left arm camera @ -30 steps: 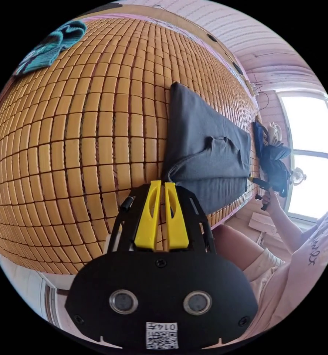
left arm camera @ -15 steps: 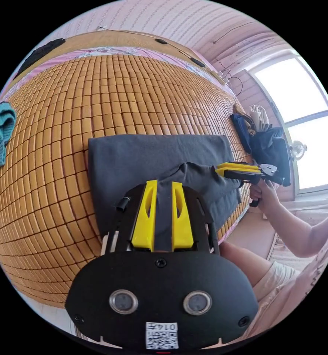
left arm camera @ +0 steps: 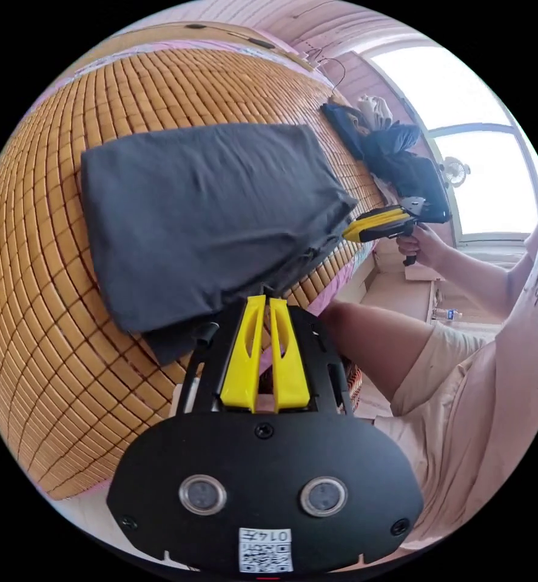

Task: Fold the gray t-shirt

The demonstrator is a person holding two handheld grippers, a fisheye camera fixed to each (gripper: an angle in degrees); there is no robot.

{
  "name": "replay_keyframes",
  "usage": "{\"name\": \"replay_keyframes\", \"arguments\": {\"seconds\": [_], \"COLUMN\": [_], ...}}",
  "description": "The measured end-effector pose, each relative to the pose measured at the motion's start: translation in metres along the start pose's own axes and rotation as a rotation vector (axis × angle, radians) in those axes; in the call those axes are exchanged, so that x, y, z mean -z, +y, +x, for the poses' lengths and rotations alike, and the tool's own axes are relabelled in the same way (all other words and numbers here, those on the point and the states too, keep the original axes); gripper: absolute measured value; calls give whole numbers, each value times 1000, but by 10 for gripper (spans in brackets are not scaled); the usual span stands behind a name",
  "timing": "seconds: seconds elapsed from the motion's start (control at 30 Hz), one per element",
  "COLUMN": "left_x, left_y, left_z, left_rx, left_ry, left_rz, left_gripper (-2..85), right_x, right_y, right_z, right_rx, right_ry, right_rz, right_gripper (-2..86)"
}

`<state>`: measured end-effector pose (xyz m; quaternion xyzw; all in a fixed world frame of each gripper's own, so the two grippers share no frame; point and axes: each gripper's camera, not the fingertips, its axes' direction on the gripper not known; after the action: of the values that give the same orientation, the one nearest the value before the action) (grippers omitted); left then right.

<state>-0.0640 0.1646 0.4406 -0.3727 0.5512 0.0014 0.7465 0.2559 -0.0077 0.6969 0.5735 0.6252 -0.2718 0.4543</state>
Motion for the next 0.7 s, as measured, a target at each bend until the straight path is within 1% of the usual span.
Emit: {"name": "replay_keyframes", "arguments": {"seconds": [0.03, 0.1, 0.2, 0.3, 0.37, 0.47, 0.5, 0.57, 0.6, 0.63, 0.7], "left_x": [-11, -20, -27, -43, -59, -90, -104, -127, -145, -156, -164], "left_y": [5, 10, 6, -10, -20, -31, -33, -33, -32, -29, -25], "left_z": [1, 6, 14, 27, 38, 56, 62, 68, 70, 74, 81], "left_rx": [16, 18, -9, -75, -113, -139, -149, -155, -158, -189, -245], "left_ry": [12, 8, -13, -50, -75, -89, -100, -131, -156, -159, -197], "left_rz": [-36, -48, 0, 41, 62, 90, 91, 64, 6, -4, -6], "left_gripper": [-4, -4, -7, -8, -8, -8, -8, -9, -9, -10, -10], "right_x": [-7, -11, -12, -12, -10, -16, -20, -44, -47, -45, -42], "right_y": [4, 5, -5, -37, -81, -137, -146, -176, -180, -182, -189], "right_z": [-2, -5, -14, -22, -31, -45, -47, -44, -43, -41, -34], "right_rx": [-8, -15, -9, 9, 79, 167, 172, 175, 171, 183, 154], "right_ry": [14, 26, 18, 126, 246, 363, 388, 444, 447, 415, 353], "right_rz": [-39, -55, -23, 20, 85, 159, 159, 70, 53, 71, 14], "right_gripper": [23, 30, 20, 6, 1, -2, -2, -3, -4, -4, -4]}}
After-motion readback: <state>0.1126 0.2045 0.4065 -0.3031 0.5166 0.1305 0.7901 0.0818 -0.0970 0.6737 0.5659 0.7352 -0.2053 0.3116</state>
